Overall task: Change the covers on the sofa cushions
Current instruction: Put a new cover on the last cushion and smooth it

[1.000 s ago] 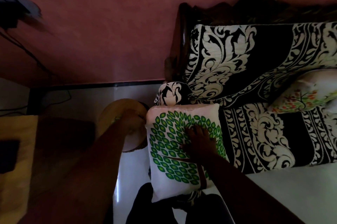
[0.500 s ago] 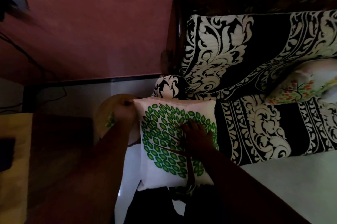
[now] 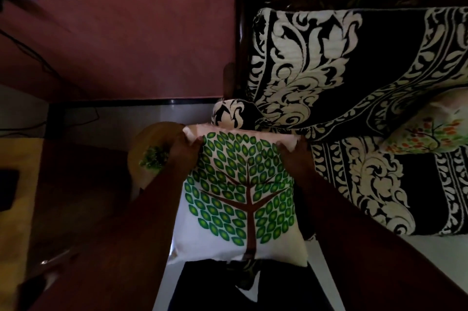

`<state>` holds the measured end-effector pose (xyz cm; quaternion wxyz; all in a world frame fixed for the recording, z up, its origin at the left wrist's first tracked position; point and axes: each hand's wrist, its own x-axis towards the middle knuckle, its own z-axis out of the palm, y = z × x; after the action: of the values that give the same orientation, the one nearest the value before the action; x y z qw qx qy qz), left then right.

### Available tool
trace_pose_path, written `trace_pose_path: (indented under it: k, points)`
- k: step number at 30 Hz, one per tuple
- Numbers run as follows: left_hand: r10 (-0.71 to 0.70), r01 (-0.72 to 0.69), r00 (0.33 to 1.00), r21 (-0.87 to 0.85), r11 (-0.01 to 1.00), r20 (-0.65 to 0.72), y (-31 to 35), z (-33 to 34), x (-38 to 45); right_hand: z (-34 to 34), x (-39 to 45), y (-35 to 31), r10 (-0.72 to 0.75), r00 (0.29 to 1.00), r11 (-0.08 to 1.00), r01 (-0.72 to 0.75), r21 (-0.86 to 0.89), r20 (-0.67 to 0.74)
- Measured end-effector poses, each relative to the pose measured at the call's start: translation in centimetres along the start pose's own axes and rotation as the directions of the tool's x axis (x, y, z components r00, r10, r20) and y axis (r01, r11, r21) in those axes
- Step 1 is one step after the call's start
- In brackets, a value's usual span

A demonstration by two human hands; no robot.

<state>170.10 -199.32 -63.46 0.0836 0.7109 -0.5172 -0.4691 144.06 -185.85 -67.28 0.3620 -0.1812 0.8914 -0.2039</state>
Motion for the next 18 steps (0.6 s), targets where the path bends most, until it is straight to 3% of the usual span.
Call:
trace_pose_path:
  k: [2,5,9,13,18]
  points:
    - [-0.013,0.013,0.999,-0.018,1.0,-0.043,-0.1,0.5,-0.2,0.1,1.4,0.6,0.185,0.963,0.945,-0.228,0.236,0.194]
    - [-0.022,0.019,0.993,-0.023,1.0,-0.116,0.5,1.7,-1.0,-0.6,2.4,1.6,0.141,0.953,0.918,-0.227,0.325,0.266]
    - [0.11,-0.116,0.976,-0.023,0.993,-0.186,4.3,3.4,-2.6,-5.3,1.8,1.7,-0.017,0.999,0.897,-0.006,0.442,0.047]
    - [0.258,-0.265,0.952,-0.019,0.964,-0.166,11.3,6.9,-4.5,-13.5,3.7,0.9,-0.152,0.977,0.884,0.202,0.421,-0.148]
    - [0.326,-0.333,0.935,-0.032,0.942,-0.142,16.5,11.9,-5.1,-20.6,8.6,-0.2,-0.119,0.974,0.908,0.187,0.376,-0.194]
